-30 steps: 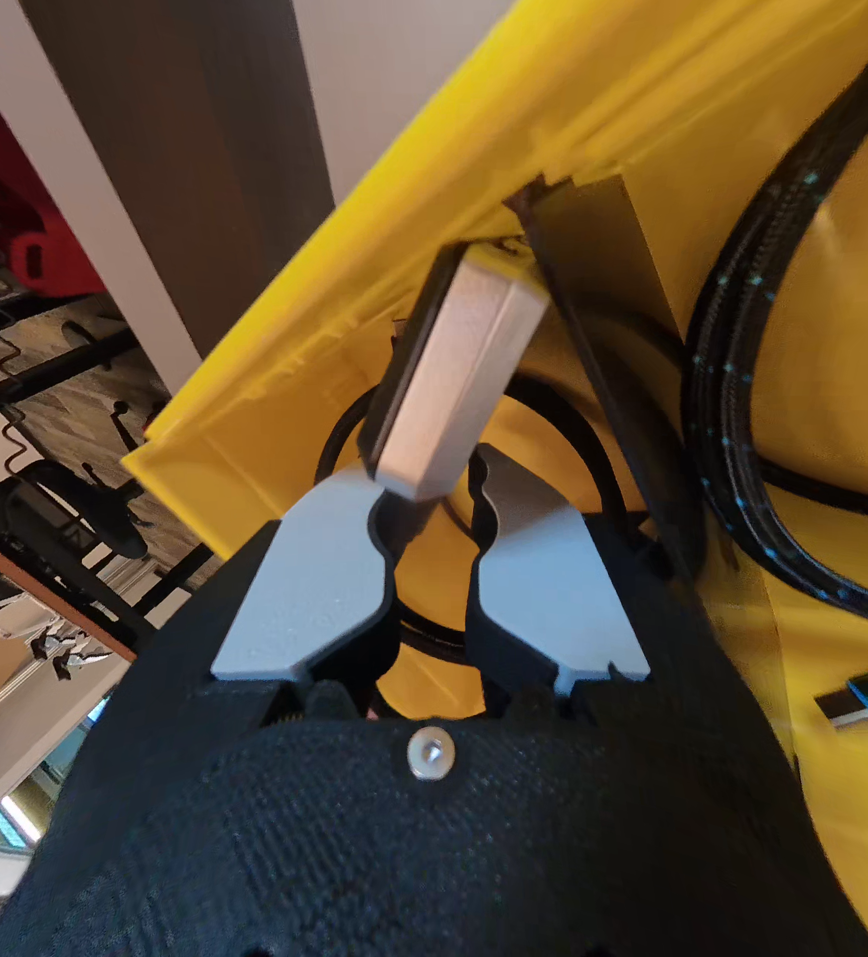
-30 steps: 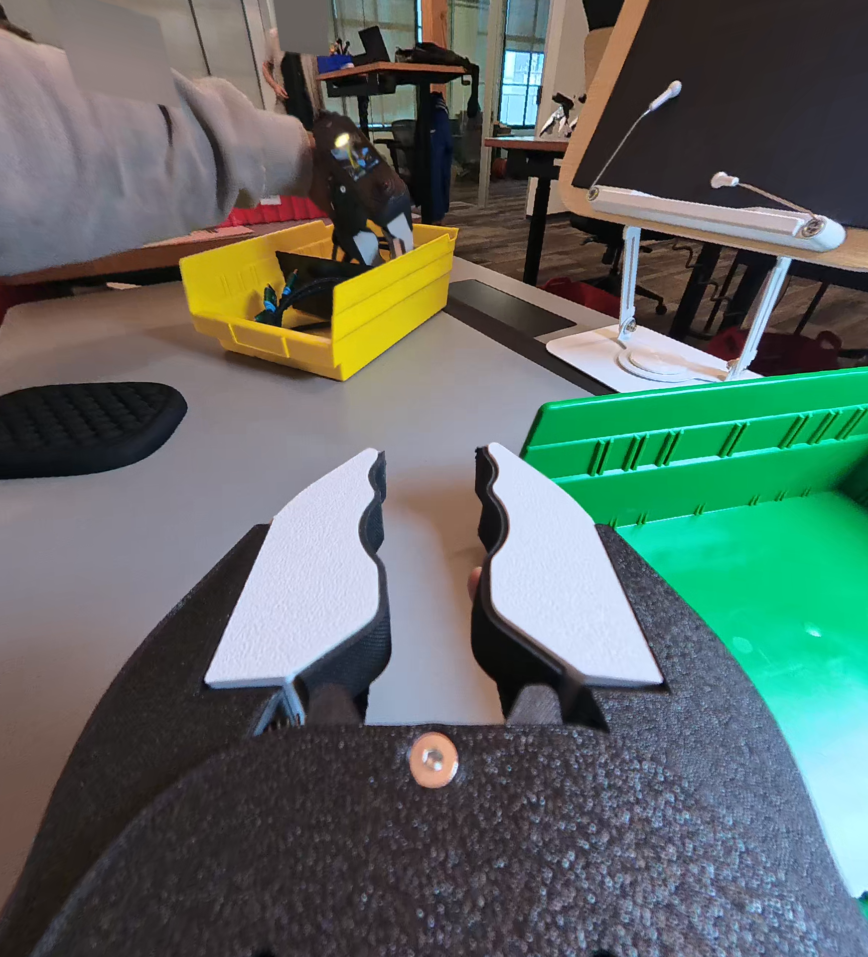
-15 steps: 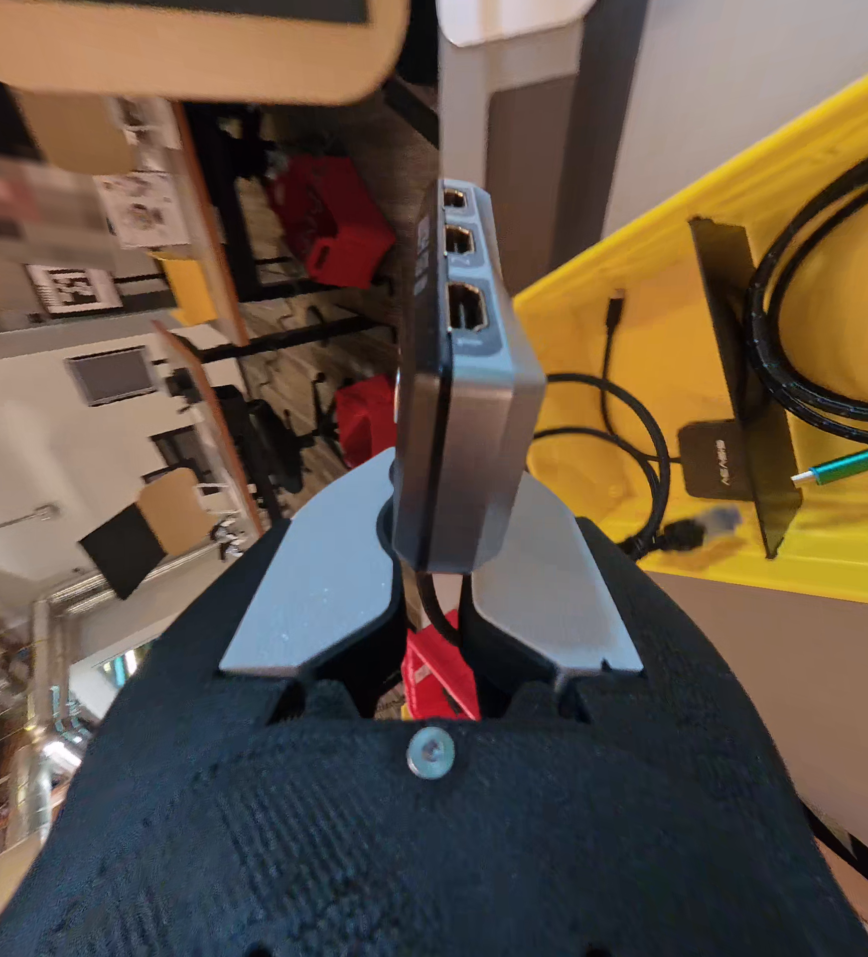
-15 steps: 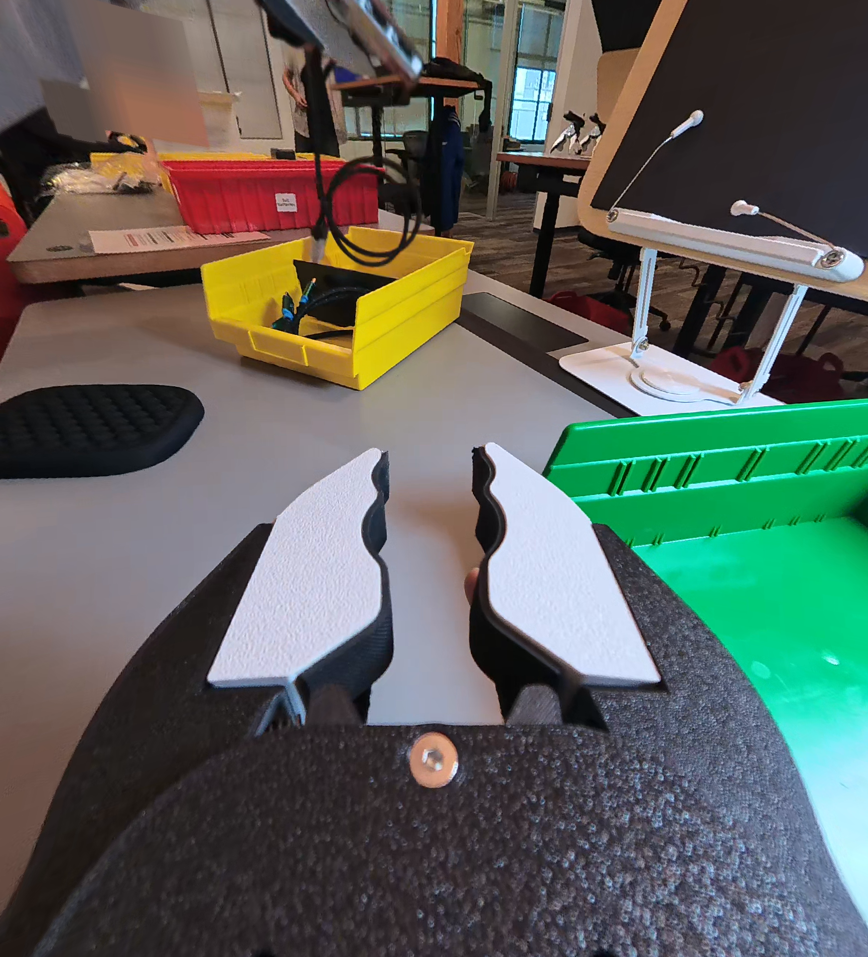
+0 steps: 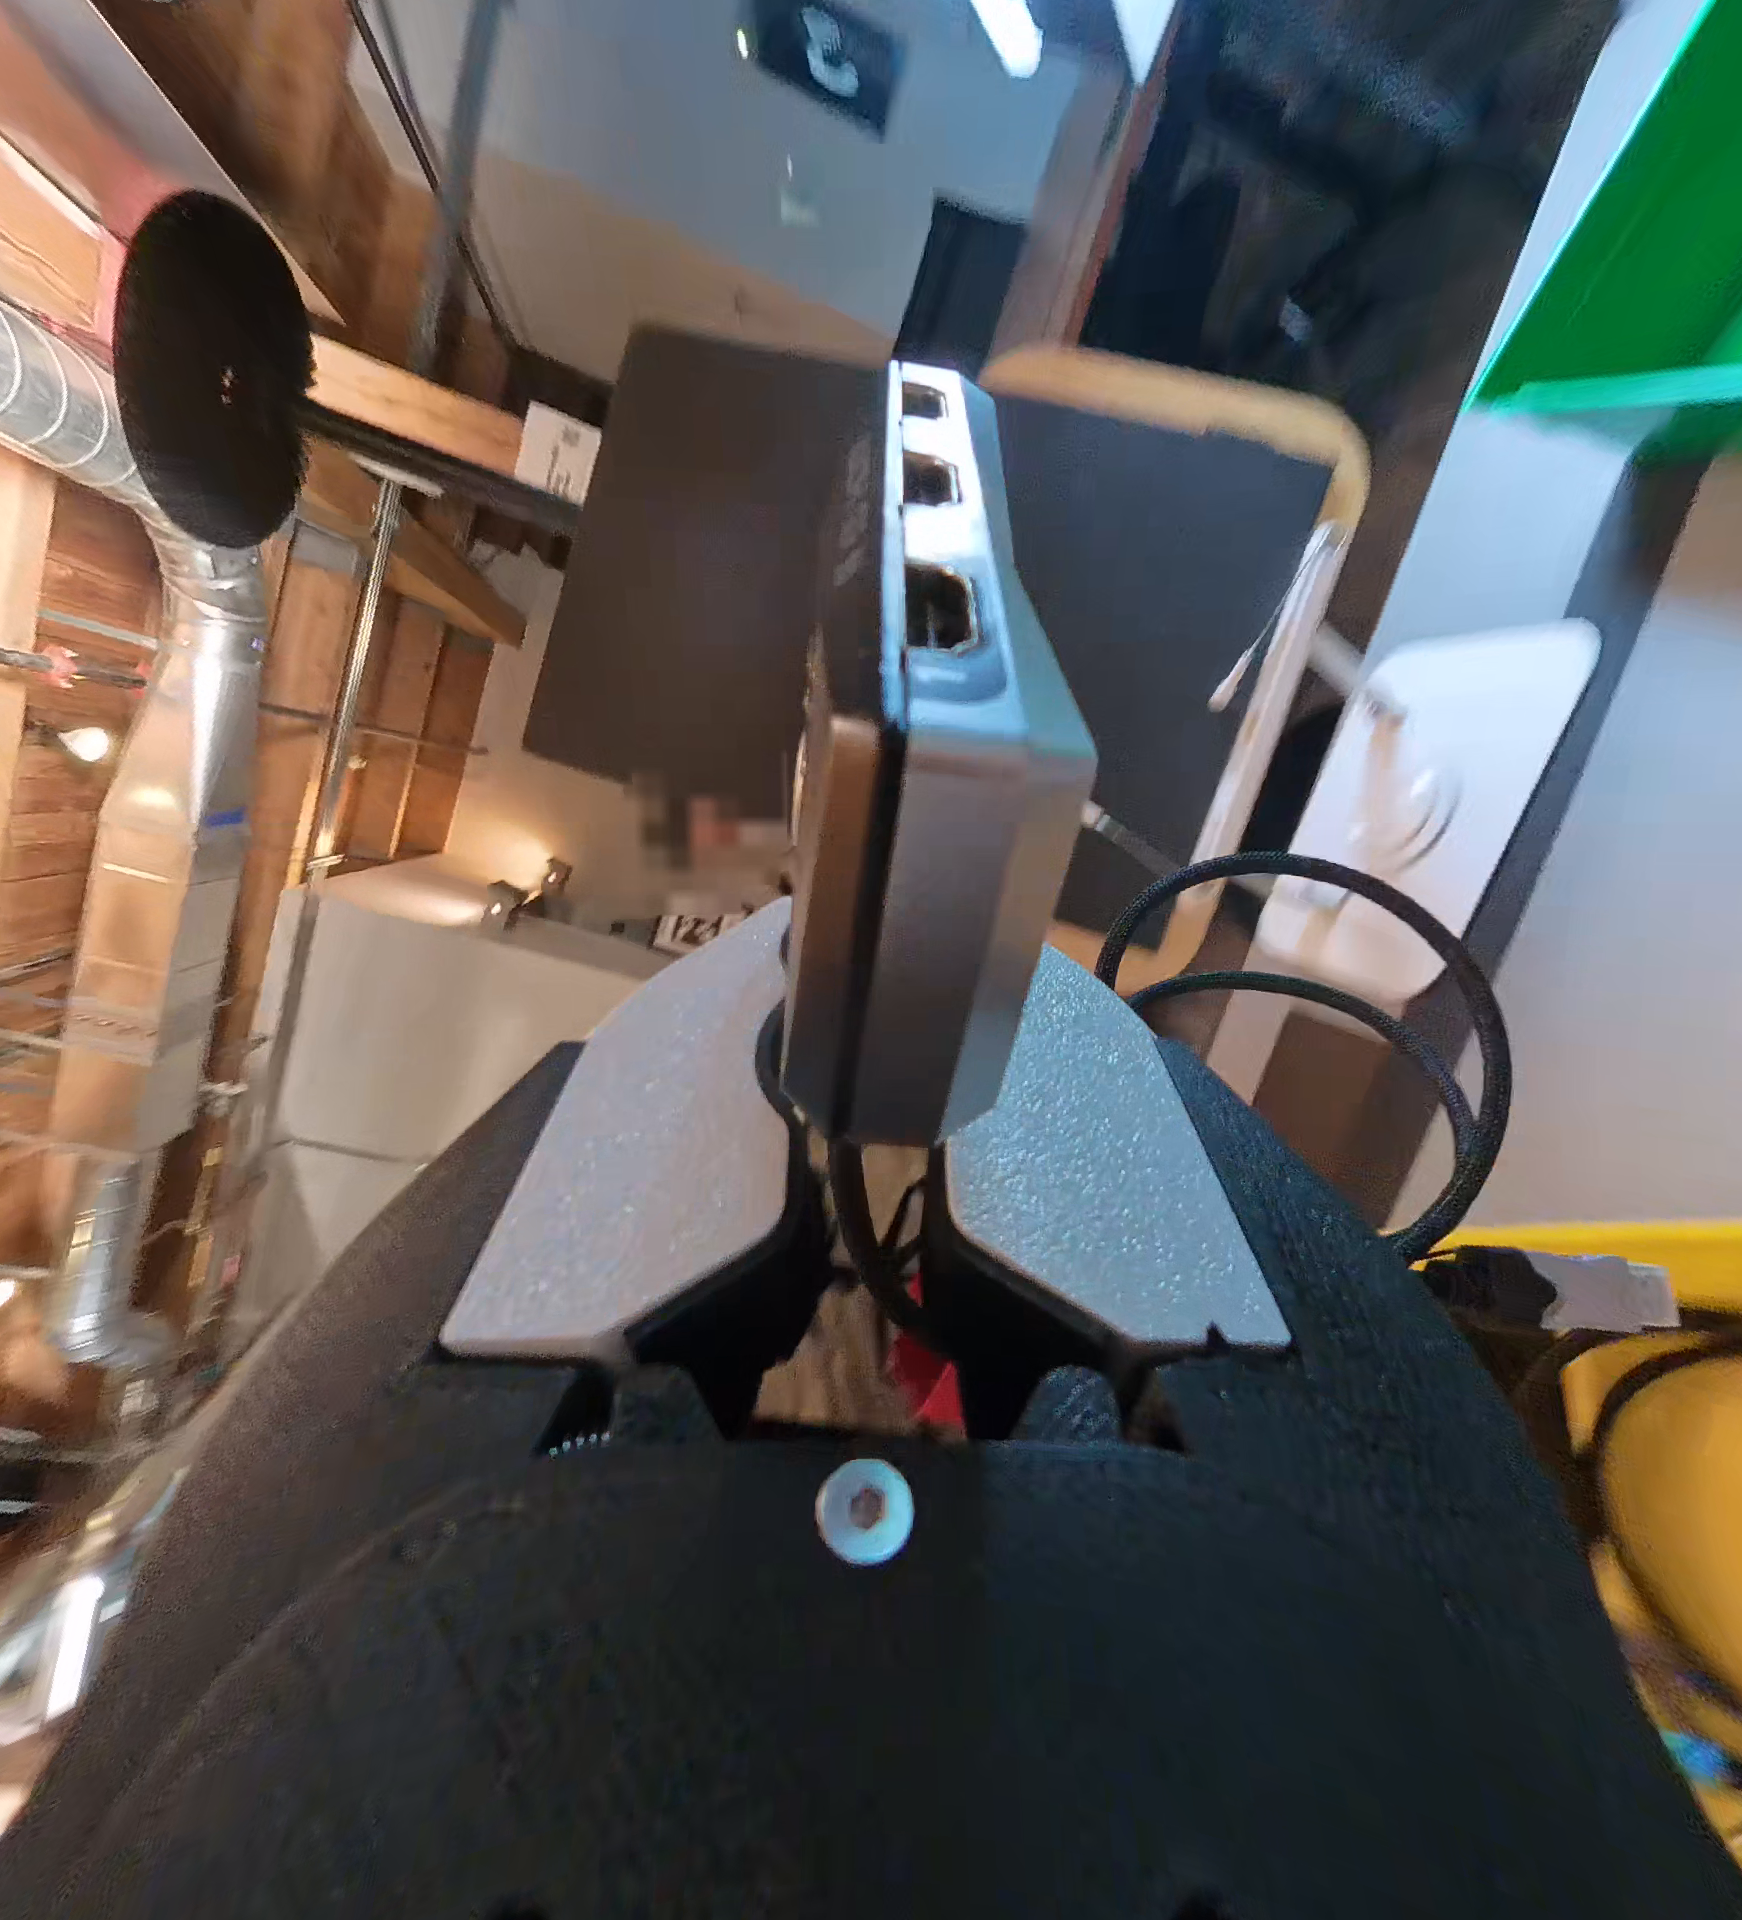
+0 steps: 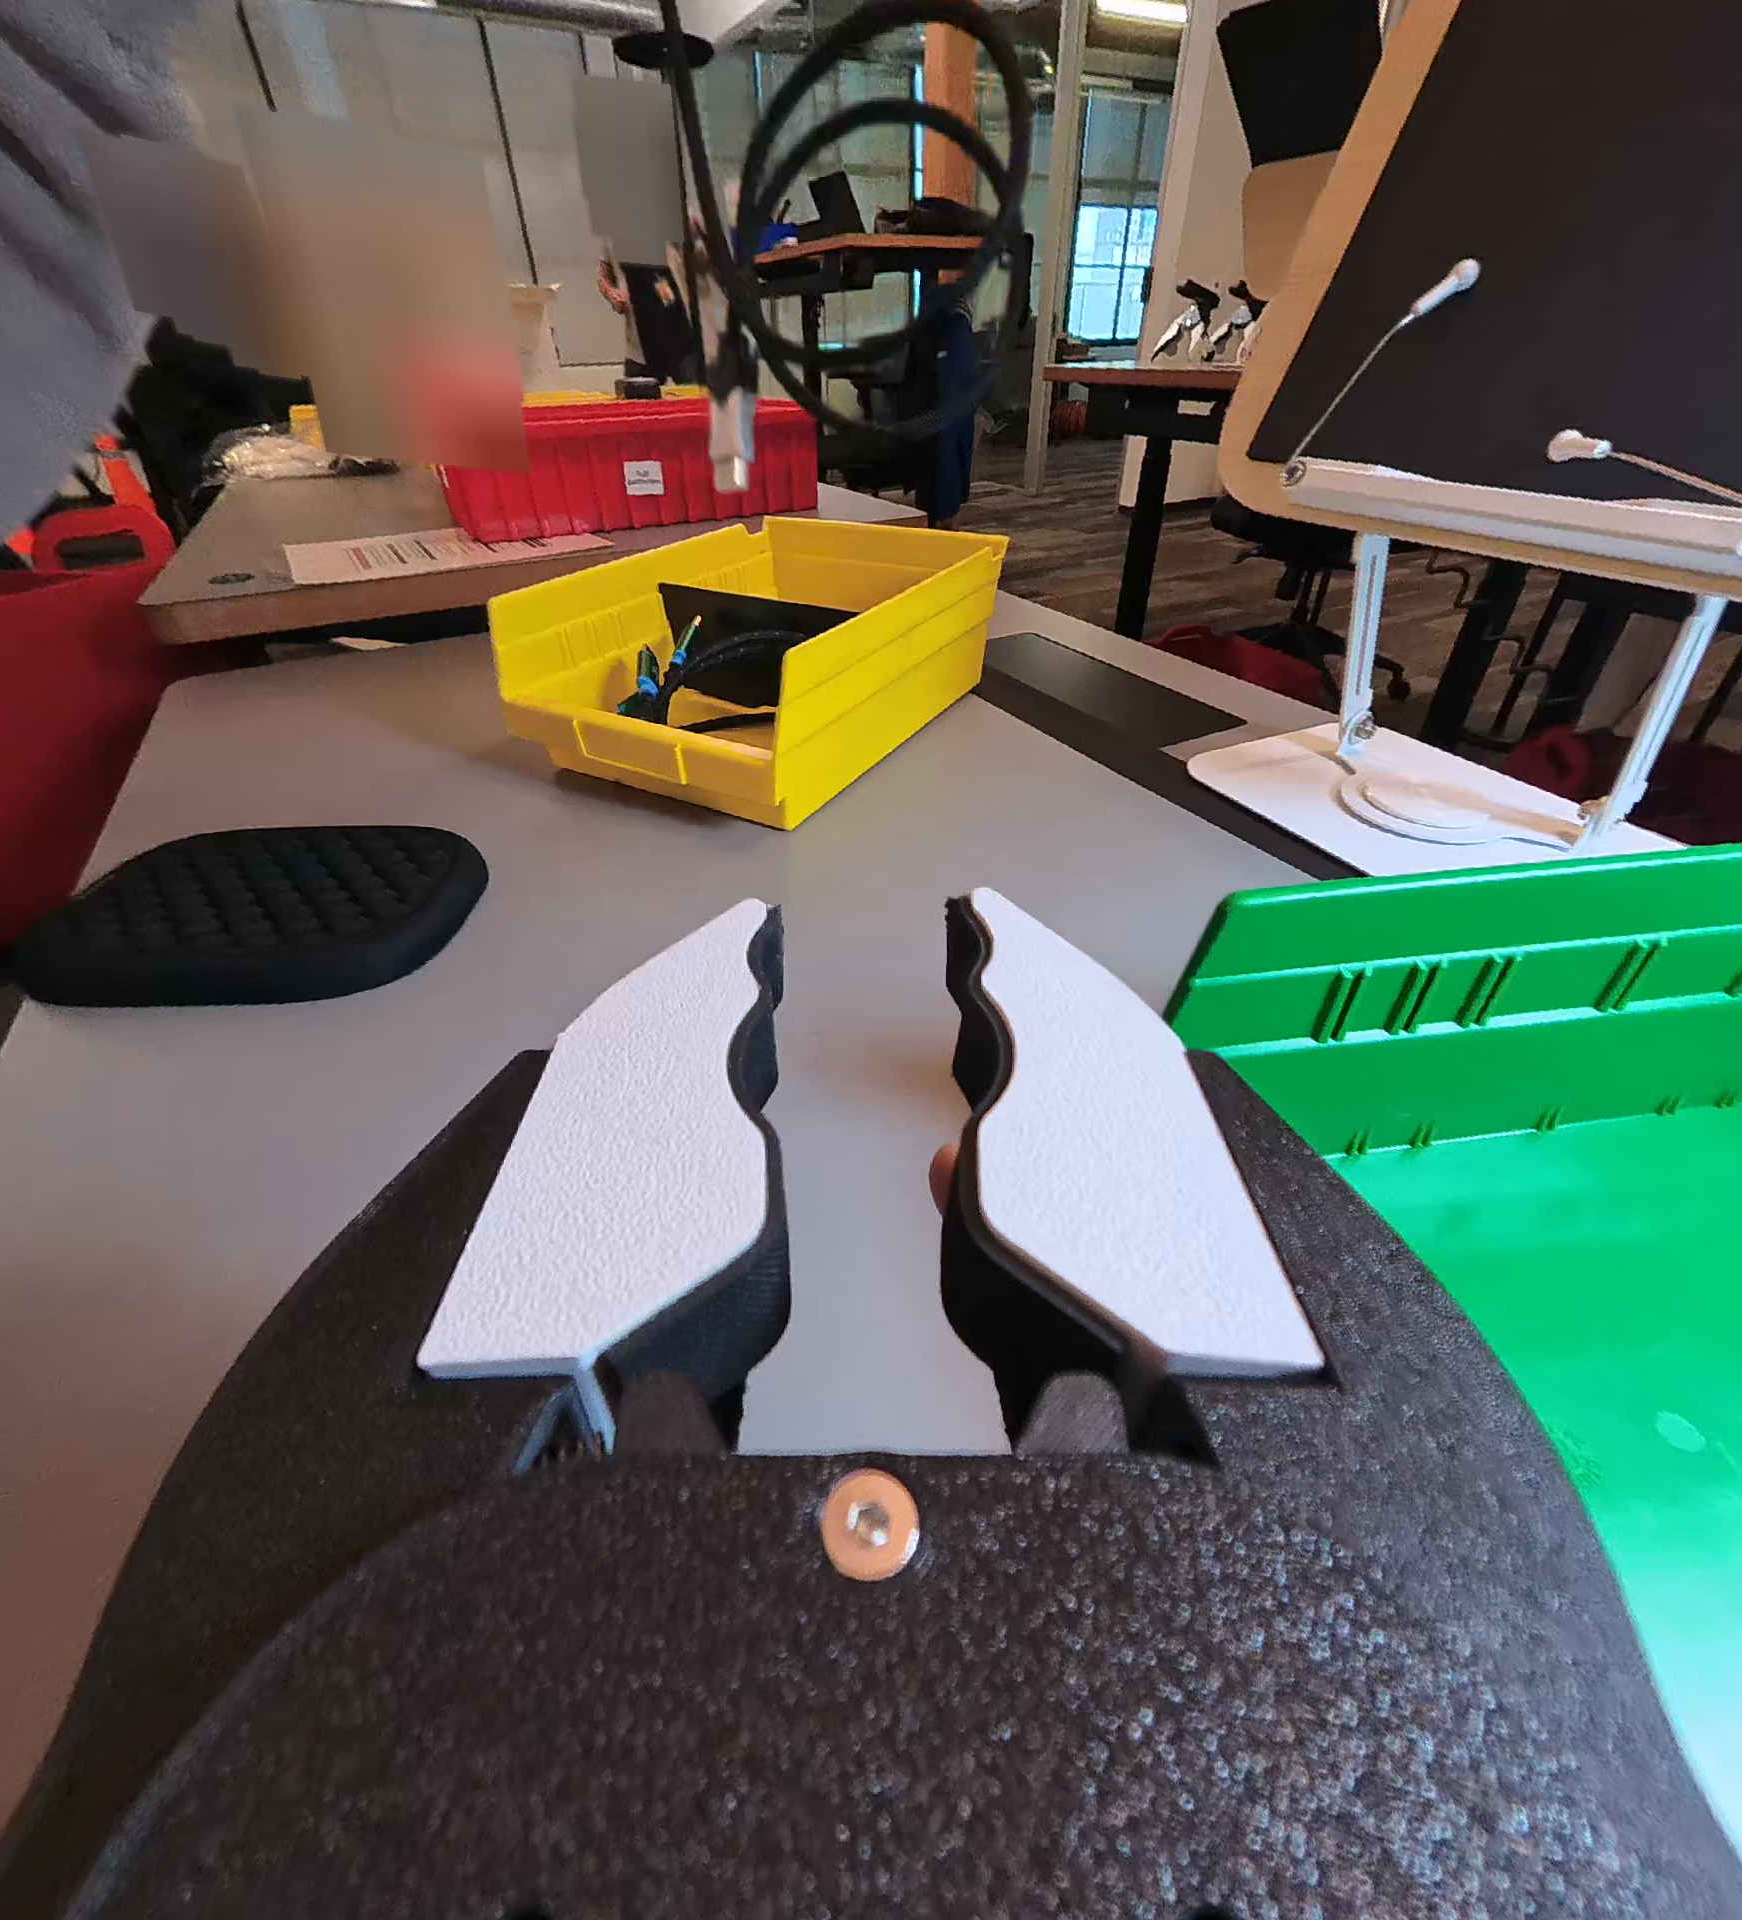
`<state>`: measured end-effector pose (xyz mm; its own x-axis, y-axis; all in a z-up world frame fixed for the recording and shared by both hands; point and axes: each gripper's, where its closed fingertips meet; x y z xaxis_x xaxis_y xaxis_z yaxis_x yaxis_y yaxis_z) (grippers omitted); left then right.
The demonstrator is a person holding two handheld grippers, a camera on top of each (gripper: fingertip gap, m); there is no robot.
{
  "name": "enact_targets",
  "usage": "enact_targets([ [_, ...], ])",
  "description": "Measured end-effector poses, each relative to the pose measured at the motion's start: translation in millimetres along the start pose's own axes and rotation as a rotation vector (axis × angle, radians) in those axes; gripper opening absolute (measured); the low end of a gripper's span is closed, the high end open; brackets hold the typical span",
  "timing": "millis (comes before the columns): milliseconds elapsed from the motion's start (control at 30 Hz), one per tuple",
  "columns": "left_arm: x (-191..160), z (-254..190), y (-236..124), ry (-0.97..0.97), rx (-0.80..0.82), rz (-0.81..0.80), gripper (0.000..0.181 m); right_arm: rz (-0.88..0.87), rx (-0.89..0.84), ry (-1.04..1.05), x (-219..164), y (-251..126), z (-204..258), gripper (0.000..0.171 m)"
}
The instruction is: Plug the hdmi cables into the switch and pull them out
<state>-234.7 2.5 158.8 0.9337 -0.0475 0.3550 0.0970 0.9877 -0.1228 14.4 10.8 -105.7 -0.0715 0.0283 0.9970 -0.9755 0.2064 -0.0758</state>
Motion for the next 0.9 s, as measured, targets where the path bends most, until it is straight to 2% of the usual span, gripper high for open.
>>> enact_targets([
  [100, 30, -41, 0, -0.100, -0.037, -0.104, 0.019, -0.028, 0.002, -0.032, 5, 0, 5, 0.032],
  [233, 51, -116, 8, -0.270, -0.129, -0.224, 0.019, -0.088, -0.031, -0.115, 18, -4, 10, 0.037],
  [433, 62, -209, 23, -0.570, -0.179, -0.368, 0.019, -0.129, -0.105, -0.199, 28, -4, 11, 0.053],
  [567, 65, -261, 32, -0.737, -0.317, -0.403, 0.020, -0.129, -0.105, -0.203, 27, 6, 20, 0.059],
  [767, 80, -335, 22, -0.731, -0.644, -0.499, 0.019, -0.116, -0.022, -0.251, 21, 27, 42, 0.065],
  [900, 104, -352, -2, -0.703, -0.800, -0.663, 0.019, -0.072, 0.192, -0.277, 6, 29, 77, 0.056],
])
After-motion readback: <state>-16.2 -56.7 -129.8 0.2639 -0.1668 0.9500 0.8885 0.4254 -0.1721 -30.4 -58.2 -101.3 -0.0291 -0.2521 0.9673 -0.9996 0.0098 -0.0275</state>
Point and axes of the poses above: each gripper's, where its closed fingertips meet, y out along the fingers, x out of its top, z = x × y across the jaws, and after that the axes turned 4 degrees about -x, right-handed
